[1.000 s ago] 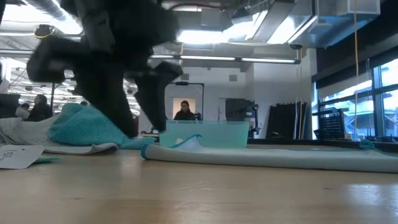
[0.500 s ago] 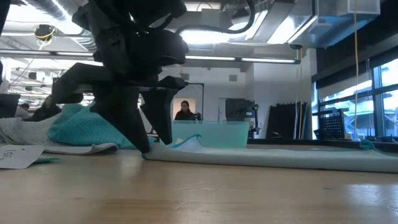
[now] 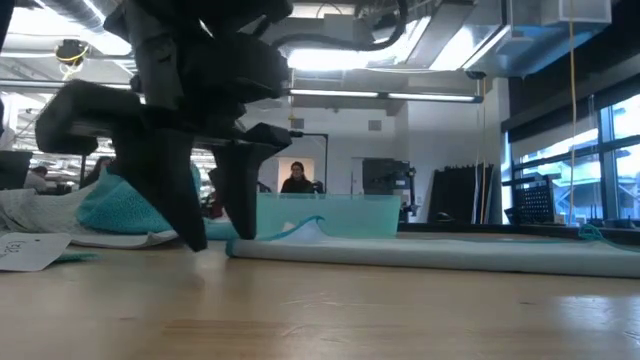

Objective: Fold microfiber towels
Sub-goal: Fold the light blue towel

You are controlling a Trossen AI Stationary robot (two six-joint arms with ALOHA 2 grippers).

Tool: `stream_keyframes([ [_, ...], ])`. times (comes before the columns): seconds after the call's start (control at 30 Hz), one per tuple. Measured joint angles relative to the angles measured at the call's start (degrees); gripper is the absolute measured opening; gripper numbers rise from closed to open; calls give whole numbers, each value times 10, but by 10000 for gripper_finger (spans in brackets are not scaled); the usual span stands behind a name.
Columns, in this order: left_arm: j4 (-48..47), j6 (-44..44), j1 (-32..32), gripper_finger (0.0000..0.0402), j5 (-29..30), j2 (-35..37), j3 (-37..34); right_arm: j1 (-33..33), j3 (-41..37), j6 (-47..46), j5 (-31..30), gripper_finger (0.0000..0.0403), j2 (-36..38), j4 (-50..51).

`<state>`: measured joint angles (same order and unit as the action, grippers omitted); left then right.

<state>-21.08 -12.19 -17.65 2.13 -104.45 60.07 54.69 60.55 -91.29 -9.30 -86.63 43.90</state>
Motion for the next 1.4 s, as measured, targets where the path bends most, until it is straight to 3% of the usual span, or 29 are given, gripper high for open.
stream_keyframes([
  [0.8, 12, 13, 16, 200, 16, -20, 1, -17, 0, 0, -1, 149, 0, -9],
  [1.4, 9, 41, 21, 22, 10, -21, 1, -17, 0, 0, -2, 149, 0, -21],
])
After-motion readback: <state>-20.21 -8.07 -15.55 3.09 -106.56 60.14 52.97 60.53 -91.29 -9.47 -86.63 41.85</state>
